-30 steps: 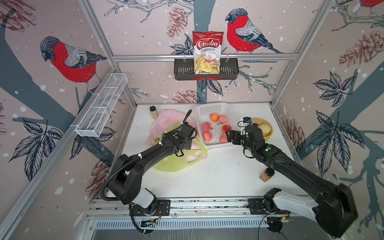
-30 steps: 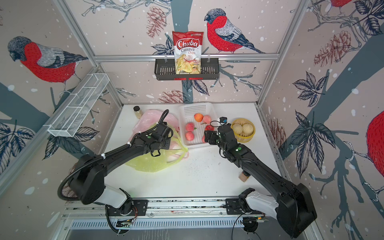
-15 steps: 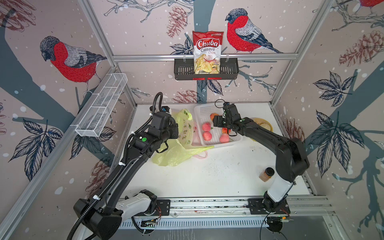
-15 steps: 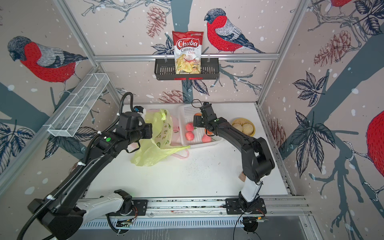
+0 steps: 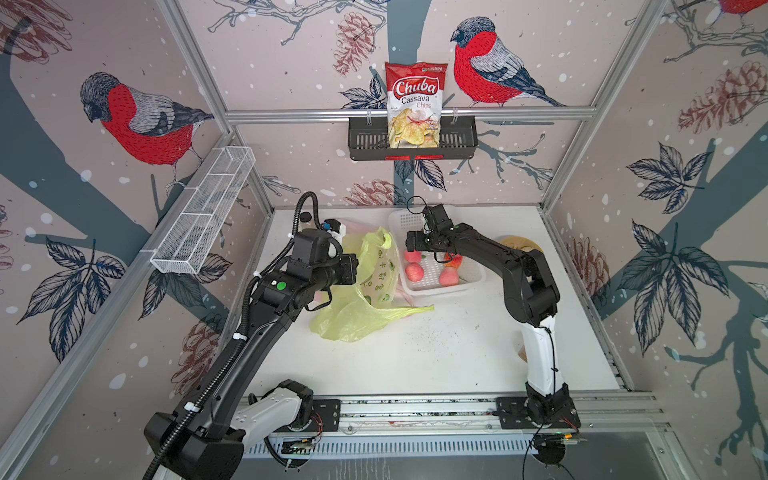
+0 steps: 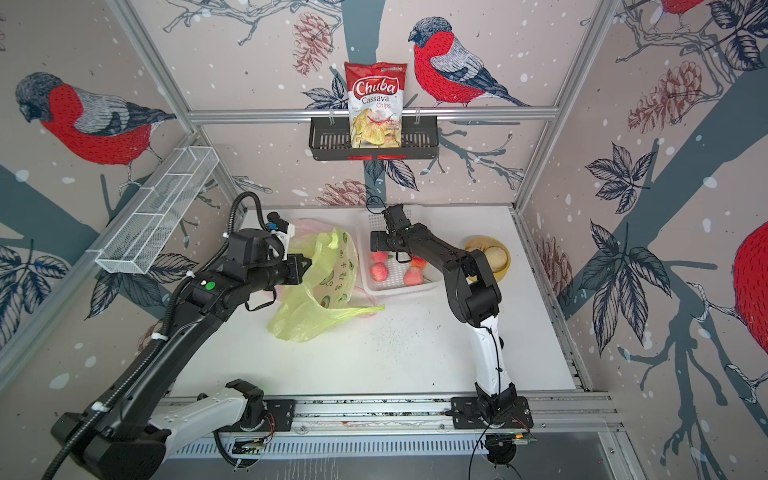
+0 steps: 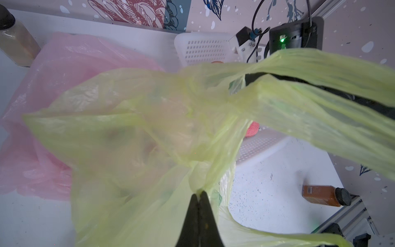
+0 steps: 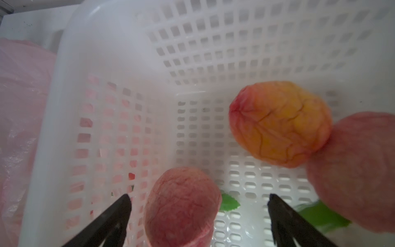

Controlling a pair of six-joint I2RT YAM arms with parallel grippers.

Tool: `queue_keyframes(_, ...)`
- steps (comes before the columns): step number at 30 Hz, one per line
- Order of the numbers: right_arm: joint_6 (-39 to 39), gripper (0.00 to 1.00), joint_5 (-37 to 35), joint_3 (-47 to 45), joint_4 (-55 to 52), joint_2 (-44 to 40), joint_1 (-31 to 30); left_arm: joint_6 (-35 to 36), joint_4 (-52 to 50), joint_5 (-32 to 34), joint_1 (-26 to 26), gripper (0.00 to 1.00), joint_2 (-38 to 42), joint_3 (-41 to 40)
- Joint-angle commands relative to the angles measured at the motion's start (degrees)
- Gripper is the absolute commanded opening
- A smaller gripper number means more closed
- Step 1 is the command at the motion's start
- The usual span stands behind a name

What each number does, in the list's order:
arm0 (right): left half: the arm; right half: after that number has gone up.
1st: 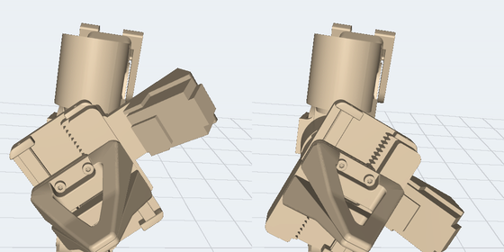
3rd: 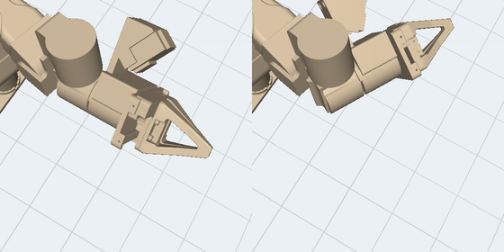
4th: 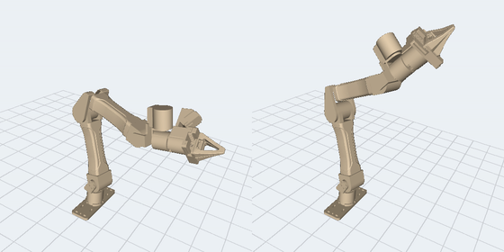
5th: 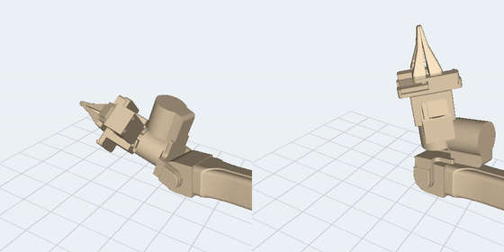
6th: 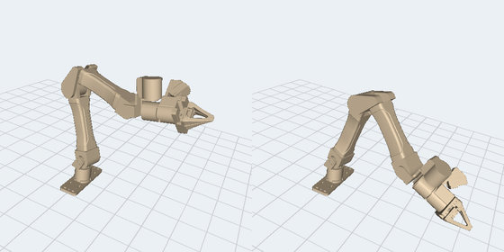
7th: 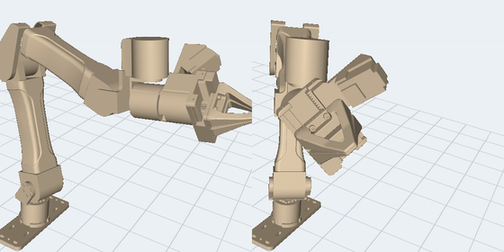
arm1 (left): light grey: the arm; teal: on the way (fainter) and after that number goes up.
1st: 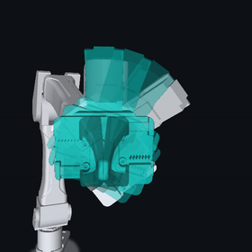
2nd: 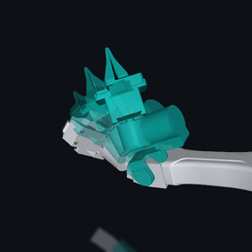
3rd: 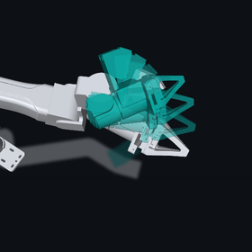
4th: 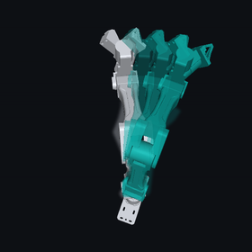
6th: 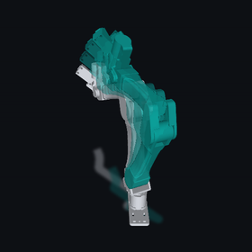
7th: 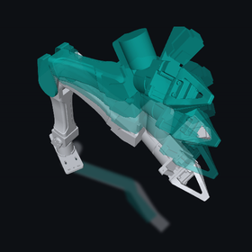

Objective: Place the peach into a plastic bag & tie a knot
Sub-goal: Pick up the peach from the basket.

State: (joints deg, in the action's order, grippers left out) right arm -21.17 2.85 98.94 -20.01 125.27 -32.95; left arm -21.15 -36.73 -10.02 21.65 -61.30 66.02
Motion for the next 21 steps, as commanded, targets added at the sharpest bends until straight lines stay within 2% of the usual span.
queue_keyframes(1, -0.8, 1.0, 1.6, -1.1, 0.4, 0.7, -0.5, -1.0, 3.1, -3.8, -1.5, 0.0, 0.5, -0.8)
queue_keyframes(5, -1.5, 0.98, 2.4, -1.8, 1.5, 1.8, -0.6, -1.0, 3.5, -4.6, -2.8, 0.0, 0.7, -1.5)
queue_keyframes(11, -1.6, 0.87, 3.4, -1.7, 3.8, 2.4, -0.2, -1.4, 5.1, -6.7, -4.2, 0.0, 0.9, -3.3)
queue_keyframes(14, -1.8, 0.78, 4.8, -2.0, 4.9, 2.4, 0.5, -1.7, 5.8, -7.5, -4.6, 0.0, 1.1, -4.2)
queue_keyframes(17, -2.0, 0.63, 6.0, -2.7, 5.5, 1.6, 1.3, -2.1, 6.6, -8.7, -5.3, 0.0, 1.3, -5.1)
queue_keyframes(21, -2.0, 0.5, 6.2, -7.2, 7.3, -4.7, 1.8, -2.9, 8.3, -11.2, -6.9, 0.0, 1.9, -6.1)
